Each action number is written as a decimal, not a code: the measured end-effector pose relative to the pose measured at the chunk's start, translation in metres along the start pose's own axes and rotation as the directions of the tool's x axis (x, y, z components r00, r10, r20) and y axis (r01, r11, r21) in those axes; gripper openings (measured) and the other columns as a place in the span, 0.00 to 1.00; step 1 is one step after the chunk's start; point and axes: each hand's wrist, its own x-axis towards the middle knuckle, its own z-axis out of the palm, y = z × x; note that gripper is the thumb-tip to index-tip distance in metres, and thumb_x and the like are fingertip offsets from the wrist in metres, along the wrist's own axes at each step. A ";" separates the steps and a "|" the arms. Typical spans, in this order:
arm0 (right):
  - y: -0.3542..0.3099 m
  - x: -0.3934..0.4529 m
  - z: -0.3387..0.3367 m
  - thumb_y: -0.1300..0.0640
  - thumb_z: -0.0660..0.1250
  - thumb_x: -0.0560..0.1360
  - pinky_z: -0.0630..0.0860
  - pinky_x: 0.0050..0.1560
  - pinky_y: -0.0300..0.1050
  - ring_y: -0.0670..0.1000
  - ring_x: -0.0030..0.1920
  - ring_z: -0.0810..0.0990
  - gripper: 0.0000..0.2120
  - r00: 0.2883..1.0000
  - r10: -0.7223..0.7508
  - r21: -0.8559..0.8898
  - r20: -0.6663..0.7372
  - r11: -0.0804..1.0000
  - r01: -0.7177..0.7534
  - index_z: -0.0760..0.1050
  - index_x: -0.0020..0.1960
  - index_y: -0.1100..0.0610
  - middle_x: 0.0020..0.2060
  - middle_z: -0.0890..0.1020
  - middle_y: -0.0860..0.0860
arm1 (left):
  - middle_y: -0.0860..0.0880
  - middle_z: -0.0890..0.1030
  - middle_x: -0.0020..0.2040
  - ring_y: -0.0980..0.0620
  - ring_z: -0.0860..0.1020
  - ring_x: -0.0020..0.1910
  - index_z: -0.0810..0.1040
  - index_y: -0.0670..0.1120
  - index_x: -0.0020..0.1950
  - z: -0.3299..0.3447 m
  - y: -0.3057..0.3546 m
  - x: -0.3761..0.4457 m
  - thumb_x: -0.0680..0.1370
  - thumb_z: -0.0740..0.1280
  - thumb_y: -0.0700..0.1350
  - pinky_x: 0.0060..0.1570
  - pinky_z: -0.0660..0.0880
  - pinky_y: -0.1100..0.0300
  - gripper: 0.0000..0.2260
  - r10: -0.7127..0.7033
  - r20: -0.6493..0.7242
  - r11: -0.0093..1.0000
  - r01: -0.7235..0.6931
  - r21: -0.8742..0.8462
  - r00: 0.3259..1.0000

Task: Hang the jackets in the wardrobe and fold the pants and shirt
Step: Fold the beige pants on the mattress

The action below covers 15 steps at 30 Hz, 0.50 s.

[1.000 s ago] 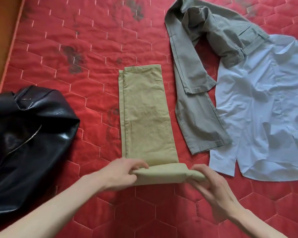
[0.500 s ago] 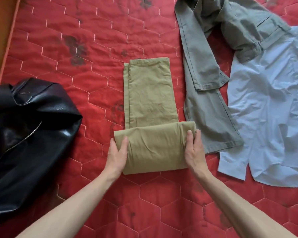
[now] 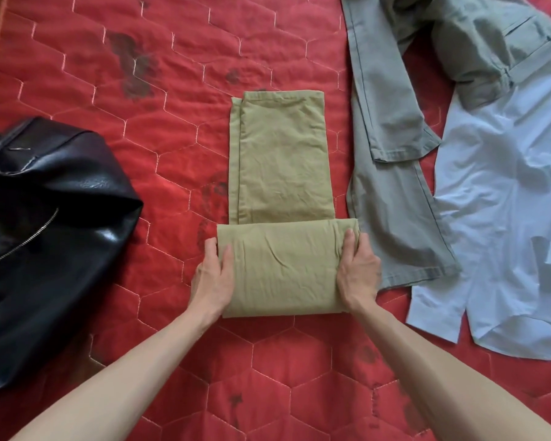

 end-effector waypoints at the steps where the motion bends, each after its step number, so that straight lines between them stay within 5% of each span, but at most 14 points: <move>1: 0.000 -0.001 0.000 0.41 0.54 0.86 0.68 0.44 0.56 0.69 0.46 0.81 0.17 1.000 0.011 -0.013 -0.010 1.000 -0.011 0.68 0.47 0.52 0.42 0.82 0.64 | 0.57 0.82 0.47 0.44 0.83 0.51 0.66 0.55 0.61 0.001 -0.001 0.000 0.86 0.55 0.58 0.51 0.77 0.45 0.09 0.017 0.016 1.000 -0.017 0.019 1.000; 4: -0.002 -0.005 -0.002 0.47 0.58 0.86 0.72 0.52 0.56 0.64 0.56 0.79 0.13 0.990 0.000 0.036 -0.139 0.999 0.005 0.74 0.60 0.55 0.55 0.79 0.60 | 0.47 0.79 0.62 0.41 0.76 0.63 0.65 0.50 0.74 0.006 -0.005 -0.002 0.86 0.58 0.55 0.59 0.73 0.44 0.18 0.075 -0.072 0.978 -0.059 0.199 0.995; 7: -0.010 -0.019 -0.003 0.54 0.59 0.85 0.70 0.67 0.55 0.58 0.68 0.72 0.19 0.933 -0.209 0.005 -0.292 0.975 0.220 0.71 0.73 0.61 0.67 0.73 0.59 | 0.44 0.69 0.70 0.43 0.68 0.67 0.63 0.46 0.80 0.013 0.002 -0.009 0.85 0.57 0.51 0.67 0.67 0.43 0.24 0.254 -0.236 0.896 -0.137 0.422 0.938; 11: -0.009 -0.037 0.006 0.54 0.57 0.85 0.62 0.79 0.55 0.55 0.81 0.64 0.25 0.765 -0.644 -0.171 0.004 0.753 0.635 0.67 0.80 0.59 0.80 0.68 0.56 | 0.43 0.64 0.80 0.41 0.62 0.80 0.64 0.46 0.82 0.036 0.005 -0.020 0.85 0.55 0.51 0.80 0.57 0.43 0.25 0.560 0.080 0.653 -0.499 0.570 0.824; 15: 0.012 -0.031 0.015 0.48 0.55 0.83 0.60 0.80 0.60 0.53 0.83 0.56 0.29 0.819 -0.560 -0.245 0.123 0.783 0.572 0.64 0.82 0.57 0.82 0.62 0.52 | 0.44 0.57 0.85 0.42 0.52 0.85 0.60 0.49 0.85 0.051 -0.003 -0.014 0.85 0.54 0.55 0.79 0.57 0.36 0.28 0.553 0.260 0.520 -0.571 0.635 0.792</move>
